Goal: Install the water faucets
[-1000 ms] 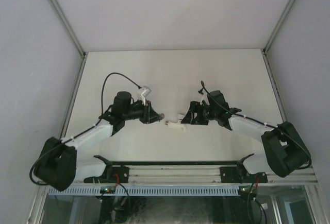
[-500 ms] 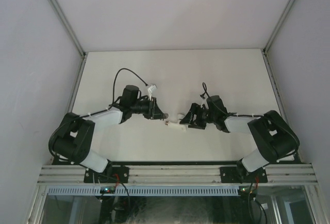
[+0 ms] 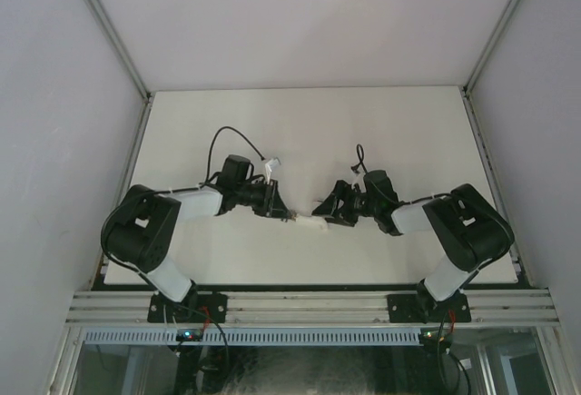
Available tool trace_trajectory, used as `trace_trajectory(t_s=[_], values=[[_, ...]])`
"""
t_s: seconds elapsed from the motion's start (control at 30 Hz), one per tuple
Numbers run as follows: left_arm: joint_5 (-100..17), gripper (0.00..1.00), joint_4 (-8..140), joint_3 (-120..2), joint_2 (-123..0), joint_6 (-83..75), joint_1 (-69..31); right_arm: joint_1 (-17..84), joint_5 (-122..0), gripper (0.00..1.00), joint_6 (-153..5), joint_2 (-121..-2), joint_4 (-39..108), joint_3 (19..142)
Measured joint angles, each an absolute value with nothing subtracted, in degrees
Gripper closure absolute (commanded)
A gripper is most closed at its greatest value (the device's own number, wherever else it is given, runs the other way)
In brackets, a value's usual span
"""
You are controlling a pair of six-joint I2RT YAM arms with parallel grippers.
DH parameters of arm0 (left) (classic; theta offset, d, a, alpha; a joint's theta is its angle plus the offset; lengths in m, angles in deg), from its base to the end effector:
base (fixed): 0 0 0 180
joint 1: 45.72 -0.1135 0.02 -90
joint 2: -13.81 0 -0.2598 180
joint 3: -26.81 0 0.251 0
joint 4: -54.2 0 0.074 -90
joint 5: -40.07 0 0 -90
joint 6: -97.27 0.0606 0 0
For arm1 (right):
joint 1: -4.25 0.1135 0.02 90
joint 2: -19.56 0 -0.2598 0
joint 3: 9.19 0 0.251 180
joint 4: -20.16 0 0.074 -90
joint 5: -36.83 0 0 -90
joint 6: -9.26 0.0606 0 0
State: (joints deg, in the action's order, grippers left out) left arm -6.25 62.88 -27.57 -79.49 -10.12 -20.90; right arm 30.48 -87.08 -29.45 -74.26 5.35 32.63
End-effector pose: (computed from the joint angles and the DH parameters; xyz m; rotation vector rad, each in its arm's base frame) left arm 0.2635 -0.1680 0.1282 0.5354 2.4048 -1.2503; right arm 0.2460 0.1589 0.0998 0.1686 2.4587 1.3367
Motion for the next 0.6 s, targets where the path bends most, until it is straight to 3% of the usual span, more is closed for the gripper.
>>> trace_trajectory(t_s=[0.6], values=[[-6.1,1.0,62.8,-29.2,-83.4,-8.5,-21.1,31.7,-87.1,0.42,-22.7,-80.2,-11.3,29.4]])
